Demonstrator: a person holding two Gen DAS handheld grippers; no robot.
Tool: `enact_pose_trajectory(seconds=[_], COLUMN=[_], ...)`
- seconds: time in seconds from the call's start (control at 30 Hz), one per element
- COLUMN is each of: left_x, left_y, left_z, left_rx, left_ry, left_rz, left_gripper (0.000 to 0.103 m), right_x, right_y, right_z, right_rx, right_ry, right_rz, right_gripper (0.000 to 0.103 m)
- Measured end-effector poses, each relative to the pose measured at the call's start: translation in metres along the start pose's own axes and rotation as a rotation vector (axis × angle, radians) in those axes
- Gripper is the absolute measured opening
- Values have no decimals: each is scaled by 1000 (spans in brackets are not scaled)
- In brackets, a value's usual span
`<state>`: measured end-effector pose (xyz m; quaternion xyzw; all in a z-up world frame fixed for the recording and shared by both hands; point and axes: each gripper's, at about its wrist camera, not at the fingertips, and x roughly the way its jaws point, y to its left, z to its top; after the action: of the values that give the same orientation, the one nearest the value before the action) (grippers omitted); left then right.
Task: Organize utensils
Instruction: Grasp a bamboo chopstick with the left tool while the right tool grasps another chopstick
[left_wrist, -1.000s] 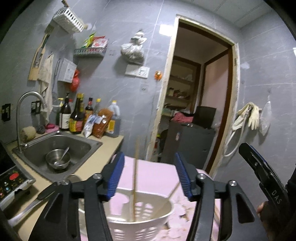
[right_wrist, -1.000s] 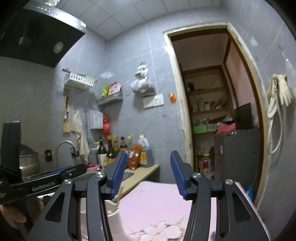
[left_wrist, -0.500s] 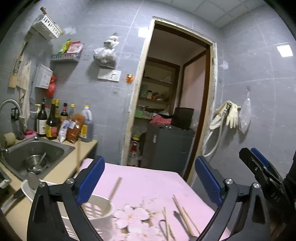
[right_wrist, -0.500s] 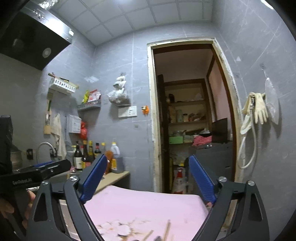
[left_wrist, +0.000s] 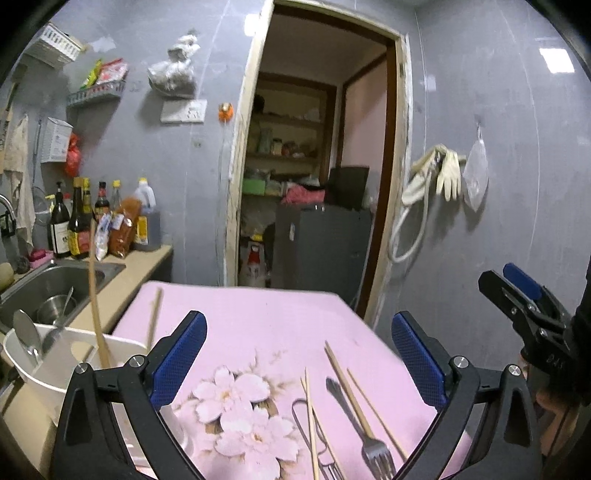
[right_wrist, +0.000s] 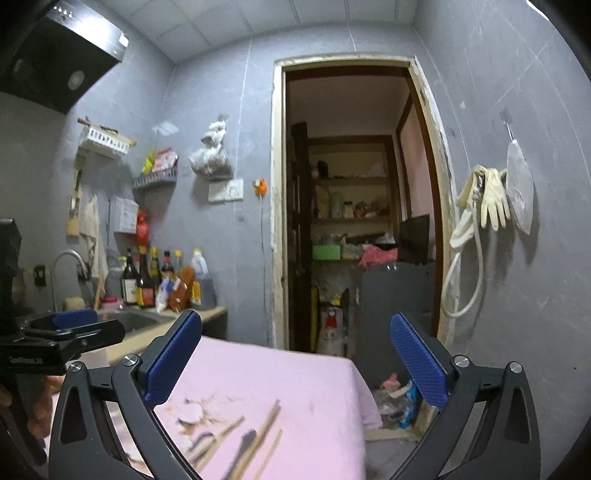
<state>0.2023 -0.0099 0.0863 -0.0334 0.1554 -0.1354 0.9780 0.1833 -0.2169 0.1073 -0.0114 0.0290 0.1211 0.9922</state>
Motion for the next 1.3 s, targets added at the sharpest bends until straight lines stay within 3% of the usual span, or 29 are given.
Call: enact_pose_trajectory(seconds=[0.4,0.47,0.57,0.73,0.83,0.93,1.07,1.2,1.3], left_x=[54,64,77,100,118,136,152,161,168], left_y=[-6,-6,-4,0,2,8,14,21,23], left_z=[-42,-48,-55,-63,-69,-75,-76,-73,-72], left_rx=[37,49,56,64,70,72,44,21,-1], left_ry=[257,296,340,439,502,558,595,614,638], left_rz=[-31,-34,-43,-63,-84,-89,-119,-139,-149], left_gripper=[98,97,94,65,47,37,31,19,18], right_x=[24,30,41,58,69,79,92,104,113], right_y=[-17,-16,-14,-10,-6,-1,2,-1,0], right_z=[-38,-44,-53,-69,-78,-85,-93,-99,-103], right_rx=[-17,-22,-35,-38,-43,-50,-43,21,61], right_ry=[218,260,332,457,537,607,681,736,773], right_rz=[-15,-5,9,51,63,86,115,148,166], right_gripper=[102,100,87,64,56,49,42,28,25])
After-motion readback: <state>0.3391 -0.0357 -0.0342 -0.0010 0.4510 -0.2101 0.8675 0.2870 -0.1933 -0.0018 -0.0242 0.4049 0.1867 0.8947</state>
